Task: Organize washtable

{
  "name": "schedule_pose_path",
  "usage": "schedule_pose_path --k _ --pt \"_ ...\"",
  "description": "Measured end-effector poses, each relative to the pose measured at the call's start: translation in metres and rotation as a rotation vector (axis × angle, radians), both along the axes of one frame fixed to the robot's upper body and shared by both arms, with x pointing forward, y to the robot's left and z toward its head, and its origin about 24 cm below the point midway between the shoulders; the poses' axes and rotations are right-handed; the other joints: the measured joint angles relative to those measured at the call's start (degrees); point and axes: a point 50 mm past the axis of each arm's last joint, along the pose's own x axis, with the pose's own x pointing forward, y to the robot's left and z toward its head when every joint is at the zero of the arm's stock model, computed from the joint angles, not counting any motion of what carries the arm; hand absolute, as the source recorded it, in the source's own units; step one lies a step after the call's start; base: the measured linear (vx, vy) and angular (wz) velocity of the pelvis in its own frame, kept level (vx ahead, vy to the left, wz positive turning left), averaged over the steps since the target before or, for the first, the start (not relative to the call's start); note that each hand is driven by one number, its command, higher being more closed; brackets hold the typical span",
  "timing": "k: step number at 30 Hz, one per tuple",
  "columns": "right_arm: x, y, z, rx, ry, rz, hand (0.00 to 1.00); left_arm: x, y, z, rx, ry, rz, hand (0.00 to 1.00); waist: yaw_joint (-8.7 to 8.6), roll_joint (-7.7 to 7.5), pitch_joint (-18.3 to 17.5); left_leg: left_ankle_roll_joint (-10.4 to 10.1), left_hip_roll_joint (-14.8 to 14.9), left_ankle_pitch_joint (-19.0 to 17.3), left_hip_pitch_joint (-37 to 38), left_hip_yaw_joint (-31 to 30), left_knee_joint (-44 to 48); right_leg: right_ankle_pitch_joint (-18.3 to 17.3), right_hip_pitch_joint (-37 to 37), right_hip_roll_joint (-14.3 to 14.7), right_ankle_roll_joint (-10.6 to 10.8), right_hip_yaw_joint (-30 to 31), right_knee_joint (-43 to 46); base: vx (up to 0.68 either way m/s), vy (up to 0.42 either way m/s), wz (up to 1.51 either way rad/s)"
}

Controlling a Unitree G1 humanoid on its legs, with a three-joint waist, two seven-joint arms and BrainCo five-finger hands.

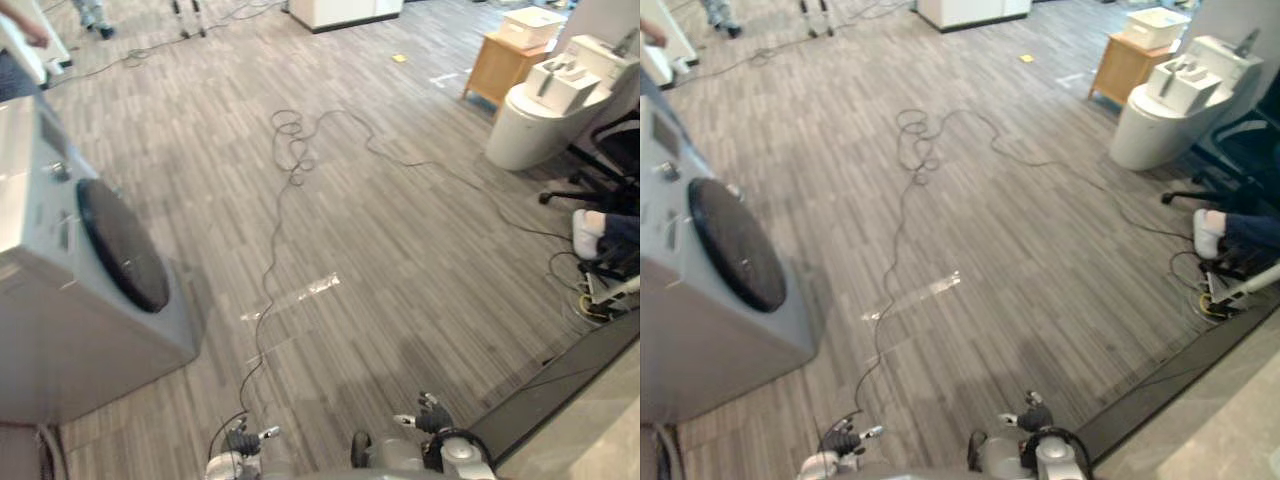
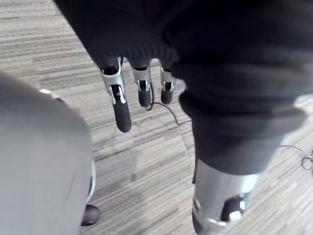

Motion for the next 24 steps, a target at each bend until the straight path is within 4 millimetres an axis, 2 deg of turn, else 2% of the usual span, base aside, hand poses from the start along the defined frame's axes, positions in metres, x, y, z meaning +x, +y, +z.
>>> schedule_pose_path --k 2,4,6,8,9,10,12,14,15,16,17,18,20,21,23,24 --pt "-0.004 0.000 -0.001 -0.004 0.008 -0.009 0.00 0.003 -0.002 0.001 -0.003 -0.015 -0.005 0.00 0.82 -0.48 0.22 0.06 1.18 -0.04 -1.45 0.02 1.78 -0.39 3.48 0.69 -0.60 4.06 -0.49 0.37 -0.017 -1.10" --pt "-0.003 0.002 0.000 -0.001 -0.004 -0.011 0.00 0.007 -0.004 0.003 -0.003 -0.031 -0.010 0.00 0.57 -0.45 0.26 0.46 0.86 -0.28 -4.61 -0.59 -0.29 -0.40 4.46 0.26 -0.63 8.50 -0.63 0.28 0.072 -1.04" --pt "-0.003 0.001 0.000 -0.002 -0.004 -0.015 0.00 0.011 -0.004 0.004 0.000 -0.047 -0.015 0.00 1.29 -0.46 0.27 0.47 -0.31 -0.27 -7.80 -3.49 -5.39 -0.41 4.63 -0.75 -0.59 12.48 -0.51 0.26 0.190 -1.23" --pt "-0.007 0.000 -0.001 -0.005 0.005 -0.021 0.00 0.015 -0.005 0.005 0.003 -0.060 -0.027 0.00 2.15 -0.64 0.38 0.12 -3.55 0.74 -8.41 -10.15 -15.63 -1.67 5.41 -2.14 1.53 14.82 -0.24 0.24 0.252 -1.09" --pt "-0.008 -0.005 0.000 -0.018 0.001 -0.020 0.00 0.014 -0.012 0.004 -0.005 -0.052 -0.048 0.00 2.09 0.89 -0.13 0.40 -3.59 6.96 -8.16 -14.37 -22.83 -3.34 5.88 -1.70 4.10 15.47 0.02 0.23 0.290 -0.76" --pt "-0.009 -0.003 0.000 -0.013 0.004 -0.022 0.00 0.018 -0.007 0.005 0.009 -0.055 -0.056 0.00 2.17 -0.14 0.00 1.15 -4.52 8.40 -7.91 -13.65 -20.91 -5.14 6.59 -3.19 5.62 16.34 0.68 0.22 0.282 -0.59" --pt "-0.011 0.007 -0.001 0.015 0.003 -0.025 0.00 0.023 -0.004 0.007 0.025 -0.066 -0.061 0.00 1.96 -2.02 -0.53 2.72 -6.30 7.03 -7.45 -11.93 -21.19 -5.28 5.73 -5.52 5.89 16.38 1.73 0.20 0.282 -0.24" --pt "-0.013 0.008 -0.002 0.016 0.011 -0.018 0.00 0.026 -0.003 0.008 0.029 -0.073 -0.065 0.00 2.51 -3.21 -0.97 3.71 -6.88 5.37 -7.23 -10.50 -20.62 -5.06 4.85 -6.74 6.27 16.54 3.22 0.12 0.246 -0.31" --pt "-0.014 0.011 -0.003 0.022 0.015 -0.016 0.00 0.025 -0.002 0.008 0.033 -0.071 -0.065 0.00 2.96 -3.06 -0.81 4.29 -7.25 4.53 -6.17 -8.80 -20.90 -5.12 3.75 -7.42 6.42 17.02 5.46 0.09 0.199 -0.63" --pt "-0.015 0.011 -0.003 0.019 0.016 -0.009 0.00 0.025 -0.001 0.008 0.035 -0.069 -0.064 0.00 3.59 -3.67 -0.81 4.79 -7.35 3.90 -4.25 -6.45 -21.63 -5.07 2.05 -7.79 6.51 17.69 9.50 0.08 0.183 -1.14" --pt "-0.014 0.011 -0.002 0.016 0.013 0.003 0.00 0.021 0.000 0.006 0.038 -0.056 -0.061 0.00 3.92 -3.56 -0.64 5.19 -7.33 3.46 -1.22 -2.67 -23.20 -4.48 -1.25 -8.14 7.54 17.66 15.82 0.06 0.144 -1.07" --pt "-0.014 0.011 -0.002 0.015 0.013 0.007 0.00 0.020 0.001 0.006 0.038 -0.052 -0.061 0.00 3.88 -3.55 -0.64 5.27 -7.26 3.42 -0.60 -2.07 -23.55 -4.35 -1.98 -8.22 7.72 17.49 16.95 0.03 0.111 -1.20" --pt "-0.012 0.011 -0.001 0.010 0.006 0.027 0.00 0.015 0.003 0.004 0.042 -0.034 -0.058 0.00 3.46 -3.45 -0.68 5.43 -6.88 3.34 3.41 3.20 -26.61 -5.25 -6.77 -10.41 9.16 10.26 22.71 0.02 0.070 -1.08" --pt "-0.011 0.011 -0.001 0.009 0.004 0.028 0.00 0.014 0.003 0.004 0.041 -0.031 -0.058 0.00 3.38 -3.41 -0.65 5.38 -6.73 3.31 4.03 3.85 -27.31 -5.56 -7.43 -10.91 8.81 7.63 22.33 0.04 0.012 -0.89" --pt "-0.008 0.010 -0.001 0.006 0.002 0.032 0.00 0.011 0.004 0.002 0.041 -0.015 -0.051 0.00 2.85 -3.26 -0.69 4.39 -5.31 2.81 5.83 6.87 -29.32 -5.27 -8.98 -11.49 8.11 -2.92 16.62 0.08 -0.070 -0.72" --pt "-0.008 0.010 -0.002 0.007 0.008 0.034 0.00 0.009 0.005 0.001 0.042 -0.006 -0.052 0.00 2.70 -3.26 -0.68 3.77 -5.19 2.77 6.44 7.53 -29.86 -5.12 -9.00 -11.82 7.93 -6.03 14.26 0.14 -0.123 -0.73"
